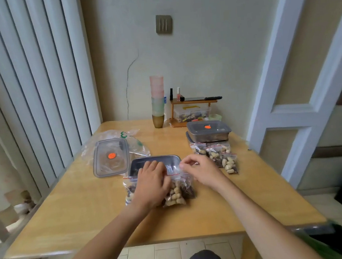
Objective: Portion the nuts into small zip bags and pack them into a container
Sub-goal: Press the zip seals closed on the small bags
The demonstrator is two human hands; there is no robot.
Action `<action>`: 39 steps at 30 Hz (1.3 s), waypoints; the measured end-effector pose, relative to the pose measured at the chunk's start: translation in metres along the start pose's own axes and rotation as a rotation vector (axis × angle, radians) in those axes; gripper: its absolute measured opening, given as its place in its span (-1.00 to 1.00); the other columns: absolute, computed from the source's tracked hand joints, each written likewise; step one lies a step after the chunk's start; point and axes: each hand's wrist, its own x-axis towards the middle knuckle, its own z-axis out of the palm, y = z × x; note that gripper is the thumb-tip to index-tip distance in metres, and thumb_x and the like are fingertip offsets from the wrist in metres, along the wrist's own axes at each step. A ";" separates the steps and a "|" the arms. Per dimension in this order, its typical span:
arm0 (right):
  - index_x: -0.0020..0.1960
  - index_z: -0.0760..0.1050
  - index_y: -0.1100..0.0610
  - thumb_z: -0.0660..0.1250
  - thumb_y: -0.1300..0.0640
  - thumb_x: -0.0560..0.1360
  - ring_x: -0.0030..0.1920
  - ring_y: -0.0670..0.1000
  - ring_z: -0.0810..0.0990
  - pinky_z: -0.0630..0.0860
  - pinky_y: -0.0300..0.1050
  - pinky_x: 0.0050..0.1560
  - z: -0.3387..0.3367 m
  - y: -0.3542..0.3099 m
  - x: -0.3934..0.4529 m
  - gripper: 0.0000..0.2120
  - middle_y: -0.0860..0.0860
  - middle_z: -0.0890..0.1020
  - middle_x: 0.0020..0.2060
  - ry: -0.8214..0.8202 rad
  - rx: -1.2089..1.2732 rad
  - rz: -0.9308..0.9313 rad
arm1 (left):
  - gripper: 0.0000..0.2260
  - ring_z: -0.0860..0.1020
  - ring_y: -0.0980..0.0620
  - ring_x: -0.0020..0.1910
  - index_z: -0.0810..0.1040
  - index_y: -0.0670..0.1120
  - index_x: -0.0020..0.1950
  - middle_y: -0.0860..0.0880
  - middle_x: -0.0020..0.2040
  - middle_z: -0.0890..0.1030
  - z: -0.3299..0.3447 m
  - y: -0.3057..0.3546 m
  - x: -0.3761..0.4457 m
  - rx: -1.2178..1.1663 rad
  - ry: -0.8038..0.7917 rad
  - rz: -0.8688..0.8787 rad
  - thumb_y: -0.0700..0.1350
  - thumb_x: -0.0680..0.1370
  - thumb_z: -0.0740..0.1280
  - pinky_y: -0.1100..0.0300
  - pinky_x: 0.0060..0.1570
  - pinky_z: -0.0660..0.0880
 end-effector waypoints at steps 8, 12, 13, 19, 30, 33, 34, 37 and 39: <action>0.29 0.52 0.13 0.38 0.15 0.56 0.23 0.23 0.55 0.45 -0.02 0.21 -0.065 0.085 0.006 -0.70 0.16 0.54 0.26 0.652 -0.221 0.441 | -0.71 0.43 -0.01 -0.04 0.47 -0.06 0.02 0.03 -0.07 0.44 0.006 -0.007 0.007 -0.162 -0.213 0.193 -0.09 0.37 0.11 0.02 -0.01 0.45; 0.16 0.55 0.08 0.52 -0.11 0.45 -0.02 0.15 0.67 0.60 -0.05 0.02 -0.065 0.111 0.013 -0.60 0.04 0.70 0.02 0.547 -0.076 0.485 | -0.70 0.44 0.01 -0.02 0.46 -0.05 0.03 0.04 -0.05 0.46 0.004 -0.010 0.009 -0.174 -0.230 0.204 -0.12 0.34 0.11 0.01 0.00 0.46; 0.13 0.57 0.10 0.56 -0.11 0.42 -0.05 0.12 0.66 0.57 -0.10 -0.02 -0.064 0.112 0.015 -0.59 0.02 0.71 -0.03 0.551 -0.046 0.490 | -0.69 0.44 0.01 -0.01 0.46 -0.05 0.03 0.04 -0.04 0.46 0.004 -0.010 0.010 -0.174 -0.237 0.209 -0.13 0.34 0.12 0.01 0.01 0.47; 0.03 0.66 0.14 0.56 0.15 0.45 -0.24 -0.13 0.68 0.54 -0.29 -0.27 -0.051 0.077 0.012 -0.82 0.03 0.71 -0.13 0.438 0.198 0.369 | -0.69 0.46 0.06 0.04 0.49 -0.02 0.04 0.08 -0.01 0.49 0.003 -0.009 0.010 -0.223 -0.242 0.150 -0.14 0.33 0.14 0.09 0.04 0.46; 0.02 0.67 -0.02 0.58 0.06 0.46 -0.14 -0.08 0.70 0.67 0.00 0.03 0.022 -0.033 0.009 -0.83 -0.04 0.74 -0.09 -0.081 0.304 -0.047 | -0.85 0.65 0.09 -0.14 0.70 -0.08 0.00 0.02 -0.16 0.71 -0.024 0.016 0.040 -0.908 0.087 -0.441 -0.04 0.62 0.39 0.09 -0.03 0.59; 0.15 0.63 0.02 0.50 0.04 0.54 -0.42 -0.22 0.54 0.50 -0.25 -0.37 0.031 -0.043 0.012 -0.79 0.00 0.67 0.06 -0.046 0.421 0.001 | -0.85 0.57 0.14 -0.29 0.70 -0.14 -0.09 0.06 -0.32 0.65 -0.034 0.008 0.041 -0.913 0.159 -0.463 -0.10 0.61 0.40 0.23 -0.21 0.50; 0.12 0.62 0.04 0.46 0.03 0.57 -0.45 -0.21 0.48 0.43 -0.26 -0.39 0.034 -0.045 0.014 -0.84 -0.02 0.65 0.04 -0.005 0.423 -0.004 | -0.85 0.55 0.16 -0.31 0.69 -0.14 -0.11 0.08 -0.34 0.63 -0.037 0.005 0.039 -0.902 0.167 -0.459 -0.11 0.61 0.40 0.28 -0.24 0.48; -0.04 0.60 0.13 0.42 0.08 0.59 -0.41 -0.17 0.44 0.38 -0.22 -0.34 0.040 -0.046 0.019 -0.88 -0.10 0.59 -0.21 0.076 0.415 -0.032 | -0.84 0.54 0.15 -0.27 0.66 -0.12 -0.15 0.05 -0.31 0.62 -0.043 -0.001 0.035 -0.933 0.158 -0.450 -0.13 0.61 0.39 0.30 -0.21 0.47; -0.06 0.58 0.21 0.40 0.15 0.60 -0.40 -0.09 0.40 0.35 -0.21 -0.36 0.045 -0.049 0.020 -0.87 -0.11 0.54 -0.32 0.085 0.465 -0.041 | -0.84 0.56 0.09 -0.21 0.66 -0.14 -0.13 -0.02 -0.25 0.63 -0.046 -0.004 0.033 -0.959 0.127 -0.434 -0.11 0.61 0.39 0.19 -0.12 0.49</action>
